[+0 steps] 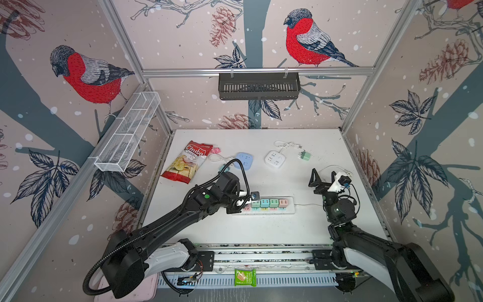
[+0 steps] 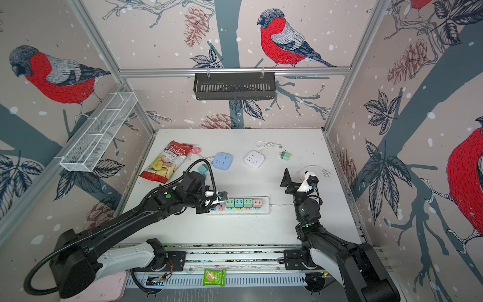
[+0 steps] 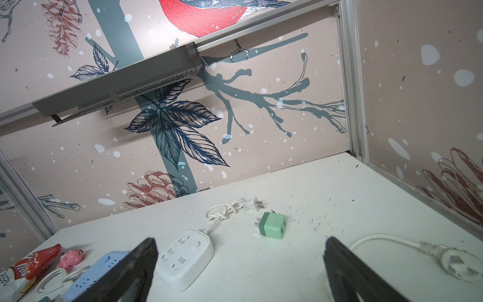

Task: Insert the plug
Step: 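Lower the teal adapter with the left gripper into the next strip socket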

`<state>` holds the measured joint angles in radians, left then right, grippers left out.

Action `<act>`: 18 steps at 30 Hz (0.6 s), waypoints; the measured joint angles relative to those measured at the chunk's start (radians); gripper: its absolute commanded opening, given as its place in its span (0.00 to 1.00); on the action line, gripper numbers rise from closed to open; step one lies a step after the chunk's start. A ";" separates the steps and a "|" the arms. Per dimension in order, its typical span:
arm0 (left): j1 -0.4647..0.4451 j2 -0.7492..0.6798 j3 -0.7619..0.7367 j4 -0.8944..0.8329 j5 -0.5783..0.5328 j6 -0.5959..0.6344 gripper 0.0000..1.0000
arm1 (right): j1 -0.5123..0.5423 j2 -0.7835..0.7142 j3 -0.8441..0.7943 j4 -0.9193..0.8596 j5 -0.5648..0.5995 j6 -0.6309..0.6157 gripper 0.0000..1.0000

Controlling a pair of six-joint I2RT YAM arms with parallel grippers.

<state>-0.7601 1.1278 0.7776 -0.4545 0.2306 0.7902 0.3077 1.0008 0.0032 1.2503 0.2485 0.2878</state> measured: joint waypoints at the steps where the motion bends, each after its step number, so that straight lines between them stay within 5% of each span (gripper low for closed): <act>1: -0.006 0.002 -0.005 -0.003 0.000 0.002 0.00 | 0.000 0.001 0.000 0.000 -0.001 0.000 1.00; 18: -0.024 0.131 0.001 -0.006 -0.048 0.003 0.00 | 0.000 0.008 0.000 0.000 -0.011 0.000 1.00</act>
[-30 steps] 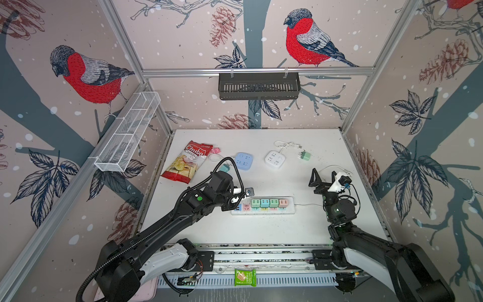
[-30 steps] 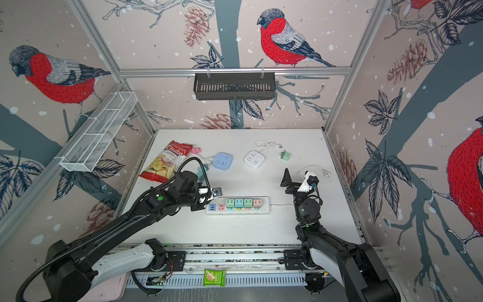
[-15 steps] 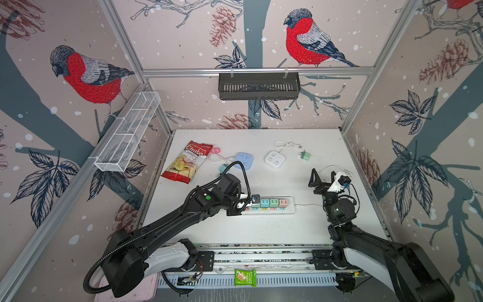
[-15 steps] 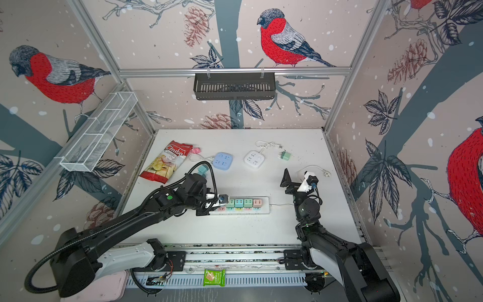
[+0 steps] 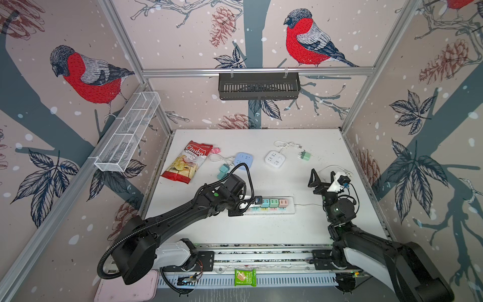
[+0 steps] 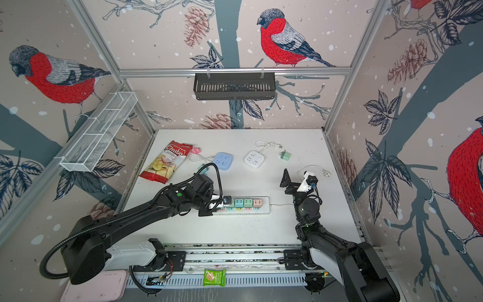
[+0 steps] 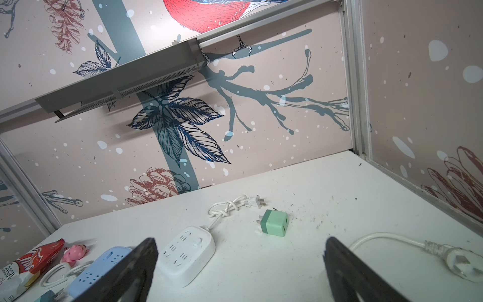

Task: Insert the plug
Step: 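Lower the teal adapter with the left gripper into the next strip socket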

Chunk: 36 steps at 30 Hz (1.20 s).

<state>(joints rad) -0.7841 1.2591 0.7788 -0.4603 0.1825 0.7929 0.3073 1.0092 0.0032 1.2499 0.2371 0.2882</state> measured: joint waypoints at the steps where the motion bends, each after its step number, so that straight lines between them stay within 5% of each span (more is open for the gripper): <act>1: -0.001 0.004 0.000 0.000 -0.002 0.000 0.00 | 0.000 0.000 0.000 0.000 0.000 0.000 1.00; 36: -0.020 0.285 0.179 -0.074 -0.101 -0.027 0.00 | 0.000 0.006 0.000 -0.003 -0.008 0.000 1.00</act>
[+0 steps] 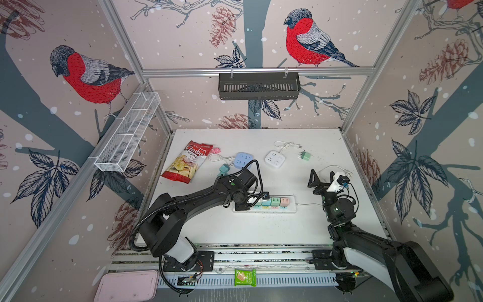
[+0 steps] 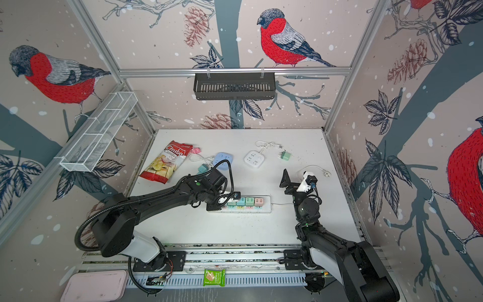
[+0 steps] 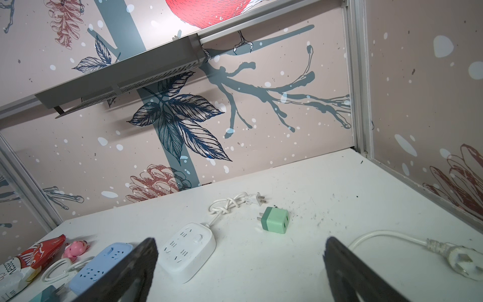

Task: Insert the plug
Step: 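Lower the teal adapter with the left gripper into the next strip socket, then open the left gripper and raise it off the seated teal adapter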

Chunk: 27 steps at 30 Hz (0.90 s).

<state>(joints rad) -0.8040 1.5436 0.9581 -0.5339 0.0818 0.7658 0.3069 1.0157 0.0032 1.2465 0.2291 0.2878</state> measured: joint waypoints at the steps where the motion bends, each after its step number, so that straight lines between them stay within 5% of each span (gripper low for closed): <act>1: 0.000 0.000 0.000 0.000 0.000 0.000 0.00 | 0.000 0.000 0.000 0.000 0.000 0.000 1.00; 19: 0.000 0.024 0.007 -0.016 -0.003 -0.010 0.00 | 0.000 0.003 0.000 0.000 -0.011 0.000 1.00; 23: 0.000 0.045 0.035 -0.046 -0.004 -0.011 0.28 | 0.000 0.003 0.000 0.000 -0.011 0.000 1.00; 27: 0.000 0.056 0.040 -0.043 -0.012 -0.031 0.46 | 0.000 0.003 0.000 0.000 -0.011 0.000 1.00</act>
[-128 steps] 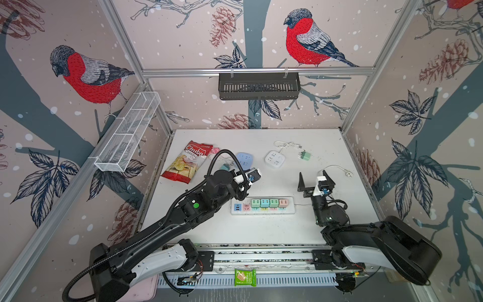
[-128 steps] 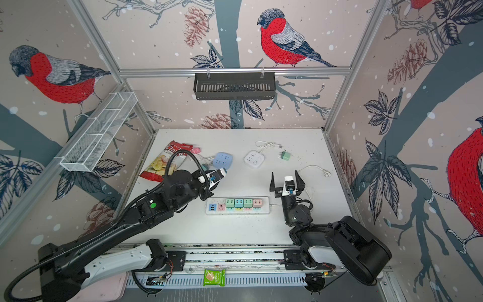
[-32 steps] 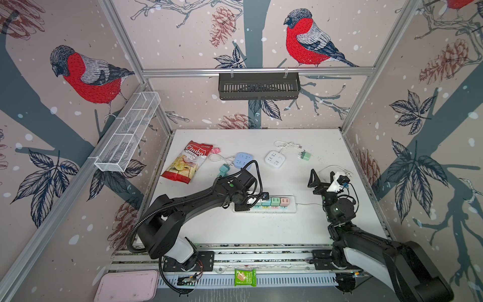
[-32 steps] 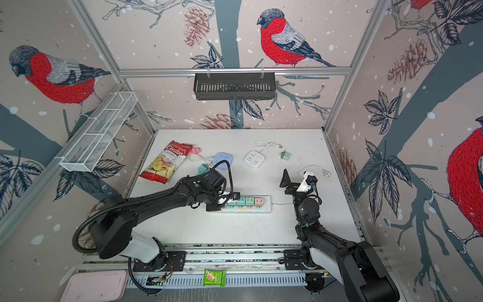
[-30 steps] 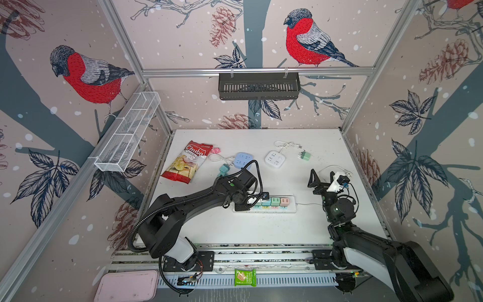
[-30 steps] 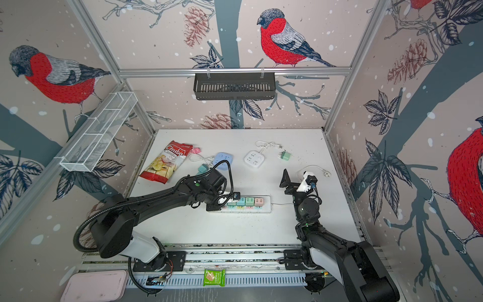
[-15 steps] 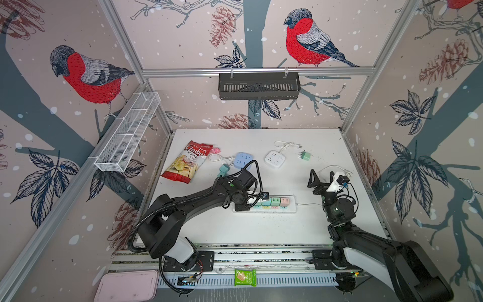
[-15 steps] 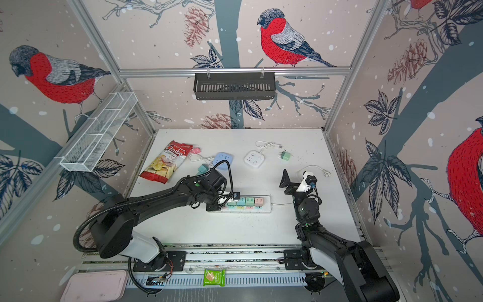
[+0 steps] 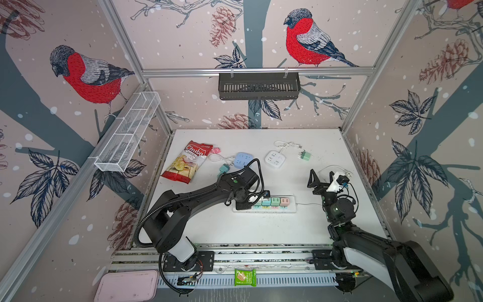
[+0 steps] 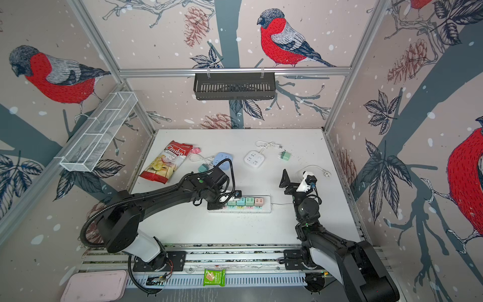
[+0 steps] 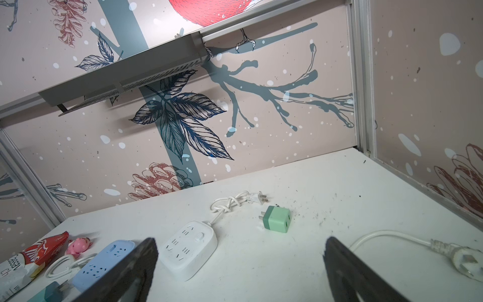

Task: Insert the plug
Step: 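Open the left gripper and raise it off the seated teal adapter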

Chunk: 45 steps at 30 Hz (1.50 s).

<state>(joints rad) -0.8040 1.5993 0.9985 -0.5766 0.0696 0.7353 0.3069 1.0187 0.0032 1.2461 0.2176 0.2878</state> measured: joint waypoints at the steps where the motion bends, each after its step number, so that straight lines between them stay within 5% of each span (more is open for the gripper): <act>1: 0.000 0.013 -0.002 -0.002 -0.006 -0.006 0.48 | 0.000 0.000 0.000 0.000 0.000 0.000 1.00; 30: -0.001 -0.072 0.027 -0.011 -0.023 -0.029 0.47 | 0.000 0.000 0.000 -0.009 -0.002 0.000 1.00; 36: -0.004 -0.133 0.058 0.014 -0.050 -0.106 0.79 | 0.000 0.002 0.000 -0.012 -0.002 0.000 1.00; 37: -0.005 -0.146 0.086 0.024 -0.077 -0.154 0.98 | 0.000 0.002 0.000 -0.013 -0.002 0.000 1.00; 45: -0.003 -0.255 0.241 0.167 -0.202 -0.547 0.99 | -0.001 0.006 0.000 -0.015 0.001 0.001 1.00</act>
<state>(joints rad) -0.8070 1.3441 1.2400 -0.4091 -0.1326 0.1879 0.3058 1.0252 0.0032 1.2308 0.2188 0.2886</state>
